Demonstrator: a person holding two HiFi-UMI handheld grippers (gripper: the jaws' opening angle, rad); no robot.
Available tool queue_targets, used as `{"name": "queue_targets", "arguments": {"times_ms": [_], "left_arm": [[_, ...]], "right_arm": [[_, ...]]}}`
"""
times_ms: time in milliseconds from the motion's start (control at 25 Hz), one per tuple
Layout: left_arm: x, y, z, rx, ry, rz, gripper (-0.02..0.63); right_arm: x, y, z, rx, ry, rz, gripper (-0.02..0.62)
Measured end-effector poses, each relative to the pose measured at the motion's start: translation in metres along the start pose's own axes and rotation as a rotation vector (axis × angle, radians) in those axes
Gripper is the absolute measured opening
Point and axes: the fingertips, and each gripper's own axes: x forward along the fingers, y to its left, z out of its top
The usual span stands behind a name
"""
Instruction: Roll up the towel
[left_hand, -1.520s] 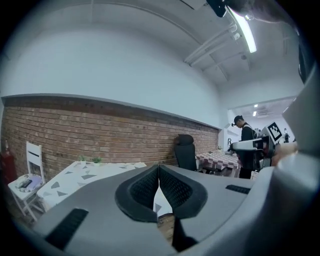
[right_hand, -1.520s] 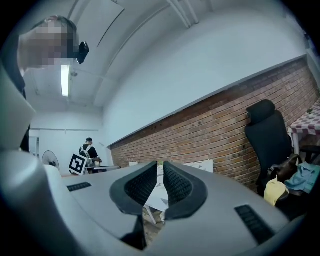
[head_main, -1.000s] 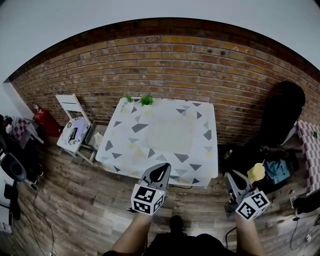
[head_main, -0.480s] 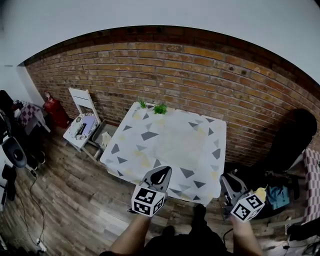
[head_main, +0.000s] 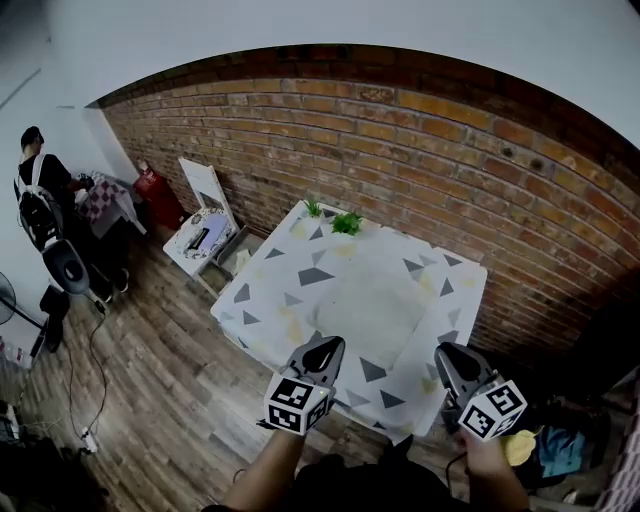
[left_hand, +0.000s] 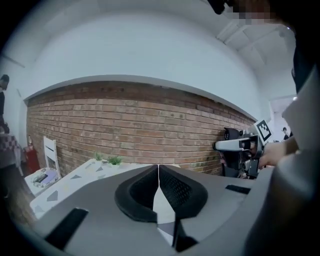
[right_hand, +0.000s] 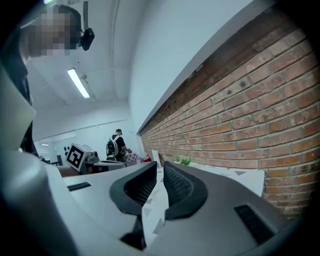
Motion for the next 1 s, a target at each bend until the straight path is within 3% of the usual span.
{"name": "queue_targets", "arguments": {"times_ms": [200, 440, 760, 1000], "left_arm": [[0.025, -0.013, -0.014, -0.033, 0.041, 0.084, 0.020], [0.042, -0.018, -0.036, -0.054, 0.094, 0.107, 0.021], [0.053, -0.016, -0.075, -0.042, 0.165, 0.034, 0.026], [0.062, -0.012, -0.115, -0.070, 0.235, -0.014, 0.107]], "right_arm": [[0.018, -0.032, -0.010, -0.033, 0.084, 0.105, 0.067], [0.041, -0.042, -0.038, -0.048, 0.200, 0.195, 0.096], [0.070, -0.027, -0.080, -0.161, 0.366, 0.250, 0.138], [0.086, -0.025, -0.120, -0.214, 0.480, 0.271, 0.161]]}}
